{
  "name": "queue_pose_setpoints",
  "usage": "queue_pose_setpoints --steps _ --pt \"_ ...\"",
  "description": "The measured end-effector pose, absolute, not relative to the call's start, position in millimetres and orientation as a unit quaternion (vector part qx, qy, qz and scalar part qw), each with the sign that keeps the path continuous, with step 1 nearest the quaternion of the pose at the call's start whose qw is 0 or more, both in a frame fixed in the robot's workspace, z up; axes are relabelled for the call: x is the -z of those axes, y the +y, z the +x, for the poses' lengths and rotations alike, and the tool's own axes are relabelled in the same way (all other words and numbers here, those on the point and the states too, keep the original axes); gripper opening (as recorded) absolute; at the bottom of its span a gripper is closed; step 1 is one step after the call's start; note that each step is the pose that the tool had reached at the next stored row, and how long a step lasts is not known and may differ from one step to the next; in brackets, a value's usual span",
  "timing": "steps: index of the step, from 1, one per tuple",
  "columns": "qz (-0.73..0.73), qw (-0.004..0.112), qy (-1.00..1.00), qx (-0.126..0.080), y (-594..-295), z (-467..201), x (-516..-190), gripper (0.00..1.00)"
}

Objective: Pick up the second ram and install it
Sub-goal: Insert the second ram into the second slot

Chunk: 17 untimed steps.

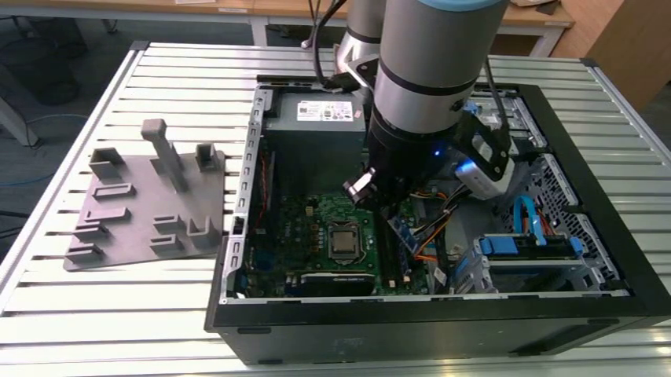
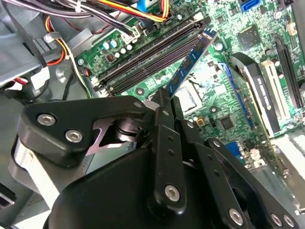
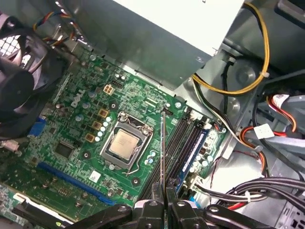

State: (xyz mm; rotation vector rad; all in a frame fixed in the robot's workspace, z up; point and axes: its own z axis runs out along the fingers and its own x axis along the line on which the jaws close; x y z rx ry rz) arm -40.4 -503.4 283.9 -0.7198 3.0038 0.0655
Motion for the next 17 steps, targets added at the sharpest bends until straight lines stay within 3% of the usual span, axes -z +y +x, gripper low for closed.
queue_pose_setpoints --steps 17 --pt "-0.157 0.028 0.987 -0.019 -503.4 -40.4 -283.6 0.14"
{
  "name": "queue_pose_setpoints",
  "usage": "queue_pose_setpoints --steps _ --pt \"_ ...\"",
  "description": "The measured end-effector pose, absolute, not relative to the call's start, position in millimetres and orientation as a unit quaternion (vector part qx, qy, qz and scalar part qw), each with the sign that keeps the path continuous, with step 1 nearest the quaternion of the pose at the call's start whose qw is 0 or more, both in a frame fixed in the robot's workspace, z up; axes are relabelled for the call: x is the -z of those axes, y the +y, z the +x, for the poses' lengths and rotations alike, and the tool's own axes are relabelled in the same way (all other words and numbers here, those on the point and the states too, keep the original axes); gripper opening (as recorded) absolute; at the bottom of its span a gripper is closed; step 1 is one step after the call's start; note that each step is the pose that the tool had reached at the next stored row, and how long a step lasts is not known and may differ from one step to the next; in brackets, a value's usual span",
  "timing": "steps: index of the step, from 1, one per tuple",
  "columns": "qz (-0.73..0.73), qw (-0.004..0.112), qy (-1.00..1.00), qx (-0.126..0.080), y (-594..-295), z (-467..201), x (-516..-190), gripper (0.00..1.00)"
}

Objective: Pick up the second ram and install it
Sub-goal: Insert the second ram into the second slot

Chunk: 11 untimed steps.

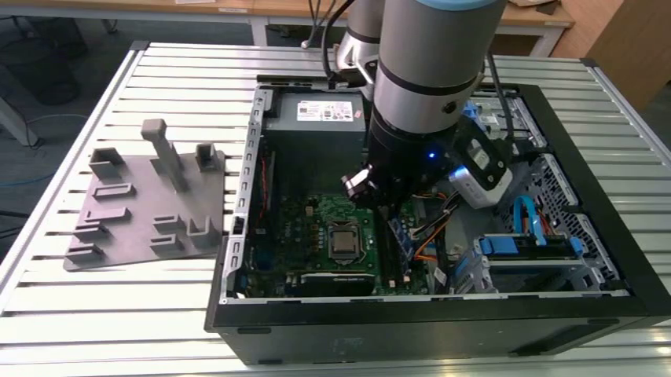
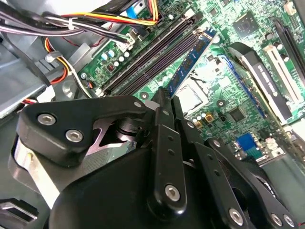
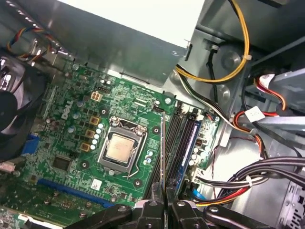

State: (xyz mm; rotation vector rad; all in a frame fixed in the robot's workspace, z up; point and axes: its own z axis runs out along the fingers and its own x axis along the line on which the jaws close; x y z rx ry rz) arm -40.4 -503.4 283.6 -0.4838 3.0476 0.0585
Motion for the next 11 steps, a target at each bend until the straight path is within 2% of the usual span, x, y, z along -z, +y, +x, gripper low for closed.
queue_pose_setpoints --steps 11 --pt "-0.109 0.029 0.994 -0.018 -503.4 -40.4 -283.3 0.14"
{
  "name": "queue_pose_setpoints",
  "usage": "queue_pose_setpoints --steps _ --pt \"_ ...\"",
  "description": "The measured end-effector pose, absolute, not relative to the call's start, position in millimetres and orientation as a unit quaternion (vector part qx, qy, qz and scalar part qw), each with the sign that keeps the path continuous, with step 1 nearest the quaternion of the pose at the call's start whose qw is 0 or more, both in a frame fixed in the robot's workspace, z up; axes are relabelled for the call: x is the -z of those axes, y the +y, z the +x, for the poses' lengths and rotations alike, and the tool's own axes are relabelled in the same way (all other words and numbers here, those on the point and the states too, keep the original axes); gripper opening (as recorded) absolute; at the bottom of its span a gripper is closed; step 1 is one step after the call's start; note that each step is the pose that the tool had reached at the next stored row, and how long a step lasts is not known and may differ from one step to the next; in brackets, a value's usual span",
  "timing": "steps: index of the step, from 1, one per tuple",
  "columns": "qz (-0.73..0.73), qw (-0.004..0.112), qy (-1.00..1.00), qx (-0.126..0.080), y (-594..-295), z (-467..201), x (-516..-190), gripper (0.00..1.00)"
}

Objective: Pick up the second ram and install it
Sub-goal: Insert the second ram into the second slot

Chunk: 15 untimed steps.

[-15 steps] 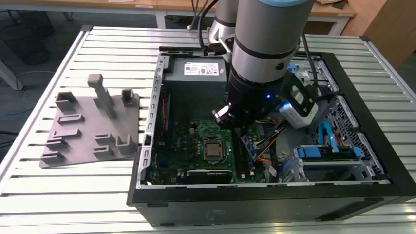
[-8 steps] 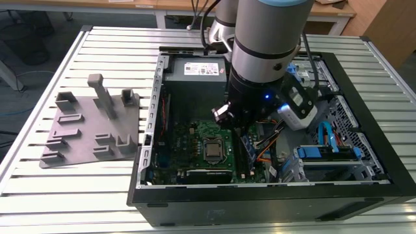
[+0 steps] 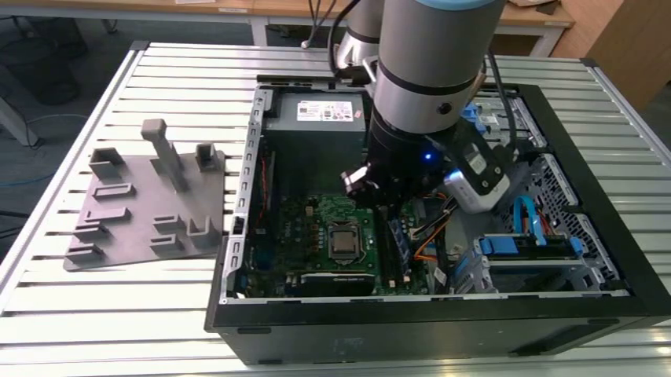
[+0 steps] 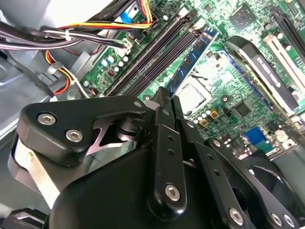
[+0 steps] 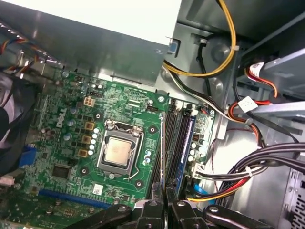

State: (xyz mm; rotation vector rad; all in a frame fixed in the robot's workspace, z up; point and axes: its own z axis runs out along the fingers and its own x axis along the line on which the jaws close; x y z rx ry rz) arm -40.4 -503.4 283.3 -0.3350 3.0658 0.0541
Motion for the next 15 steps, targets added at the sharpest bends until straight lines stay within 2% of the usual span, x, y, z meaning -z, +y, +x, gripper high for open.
queue_pose_setpoints --steps 15 --pt "-0.044 0.03 0.998 -0.016 -503.4 -40.4 -283.0 0.14"
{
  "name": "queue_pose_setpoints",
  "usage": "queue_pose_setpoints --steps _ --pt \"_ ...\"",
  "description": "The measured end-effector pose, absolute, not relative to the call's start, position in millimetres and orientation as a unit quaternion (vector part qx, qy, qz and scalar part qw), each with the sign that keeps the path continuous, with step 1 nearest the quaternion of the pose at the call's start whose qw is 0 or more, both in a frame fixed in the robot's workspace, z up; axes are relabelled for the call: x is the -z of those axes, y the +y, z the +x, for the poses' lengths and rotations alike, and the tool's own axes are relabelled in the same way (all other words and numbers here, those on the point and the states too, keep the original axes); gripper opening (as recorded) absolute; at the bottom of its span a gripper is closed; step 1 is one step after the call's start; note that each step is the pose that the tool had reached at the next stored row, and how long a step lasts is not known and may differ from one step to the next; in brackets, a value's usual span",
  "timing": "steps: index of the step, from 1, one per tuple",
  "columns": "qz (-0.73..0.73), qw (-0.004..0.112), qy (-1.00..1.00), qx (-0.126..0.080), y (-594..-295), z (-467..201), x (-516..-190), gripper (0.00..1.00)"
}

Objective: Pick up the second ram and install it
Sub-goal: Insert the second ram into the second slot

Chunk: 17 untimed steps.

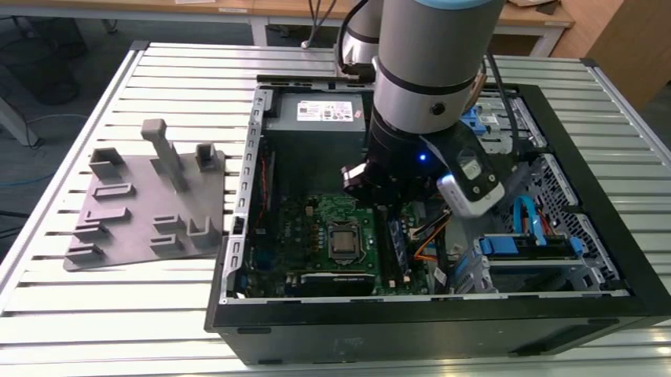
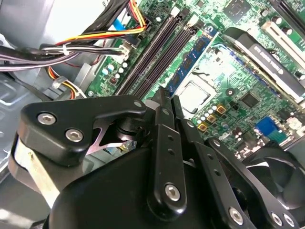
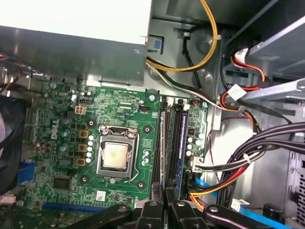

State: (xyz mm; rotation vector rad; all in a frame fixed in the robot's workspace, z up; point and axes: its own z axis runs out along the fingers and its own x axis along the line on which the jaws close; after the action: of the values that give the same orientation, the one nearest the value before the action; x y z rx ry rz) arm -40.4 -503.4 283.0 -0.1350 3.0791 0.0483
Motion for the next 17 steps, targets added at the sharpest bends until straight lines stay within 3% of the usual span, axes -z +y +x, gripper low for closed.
queue_pose_setpoints --steps 17 --pt "0.025 0.031 0.999 -0.013 -503.4 -40.3 -282.9 0.14"
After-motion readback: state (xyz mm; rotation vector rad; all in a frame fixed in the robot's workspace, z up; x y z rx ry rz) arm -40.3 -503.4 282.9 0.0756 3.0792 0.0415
